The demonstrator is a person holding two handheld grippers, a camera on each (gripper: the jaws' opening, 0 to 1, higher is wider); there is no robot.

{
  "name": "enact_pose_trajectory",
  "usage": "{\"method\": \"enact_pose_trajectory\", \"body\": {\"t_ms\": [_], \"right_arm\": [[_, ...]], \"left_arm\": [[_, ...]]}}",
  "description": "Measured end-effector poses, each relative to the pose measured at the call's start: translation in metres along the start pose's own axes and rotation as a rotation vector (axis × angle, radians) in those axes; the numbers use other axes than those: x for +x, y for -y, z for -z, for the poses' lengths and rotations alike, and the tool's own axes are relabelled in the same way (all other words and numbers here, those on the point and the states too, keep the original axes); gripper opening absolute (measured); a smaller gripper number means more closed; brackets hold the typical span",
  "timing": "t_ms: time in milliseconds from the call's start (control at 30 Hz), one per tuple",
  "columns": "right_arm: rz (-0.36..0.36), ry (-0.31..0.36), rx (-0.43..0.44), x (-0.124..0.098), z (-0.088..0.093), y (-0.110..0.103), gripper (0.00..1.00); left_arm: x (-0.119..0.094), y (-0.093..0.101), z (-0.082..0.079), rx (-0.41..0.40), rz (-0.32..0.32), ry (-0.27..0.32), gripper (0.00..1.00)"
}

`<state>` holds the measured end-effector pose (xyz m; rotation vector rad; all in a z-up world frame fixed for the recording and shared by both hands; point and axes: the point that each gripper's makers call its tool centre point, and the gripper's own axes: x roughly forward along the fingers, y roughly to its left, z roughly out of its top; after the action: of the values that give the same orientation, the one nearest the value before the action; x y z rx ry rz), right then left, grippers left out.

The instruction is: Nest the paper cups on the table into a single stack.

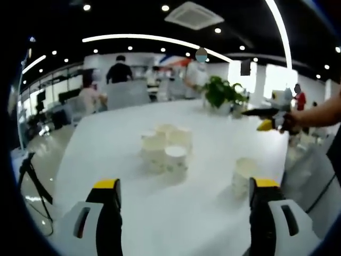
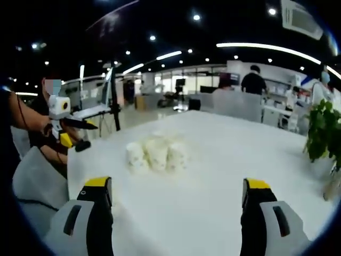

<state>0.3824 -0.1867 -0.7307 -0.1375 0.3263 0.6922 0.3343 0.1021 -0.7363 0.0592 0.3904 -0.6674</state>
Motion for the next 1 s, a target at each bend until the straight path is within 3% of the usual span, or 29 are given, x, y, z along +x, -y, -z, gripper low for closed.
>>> {"method": "enact_pose_trajectory", "body": {"t_ms": [200,267,433,633,1000], "right_arm": [[0.022,0.001,0.000,-0.017,0.004,0.010,1.00],[0.023,0.013,-0.009,-0.022,0.010,0.013,1.00],[0.058,-0.008,0.062,-0.039,0.031,0.024,1.00],[0.064,-0.016,0.044,-0.044,0.036,0.022,1.00],[0.052,-0.011,0.028,-0.042,0.027,0.016,1.00]], "left_arm": [[0.002,0.003,0.002,-0.009,-0.025,0.000,0.99],[0.003,0.003,0.003,-0.006,-0.025,0.003,0.99],[0.004,0.001,0.003,-0.019,-0.036,0.018,0.98],[0.002,0.000,-0.001,0.004,-0.039,0.022,0.97],[0.001,-0.003,-0.003,-0.015,-0.039,0.033,0.99]]}}
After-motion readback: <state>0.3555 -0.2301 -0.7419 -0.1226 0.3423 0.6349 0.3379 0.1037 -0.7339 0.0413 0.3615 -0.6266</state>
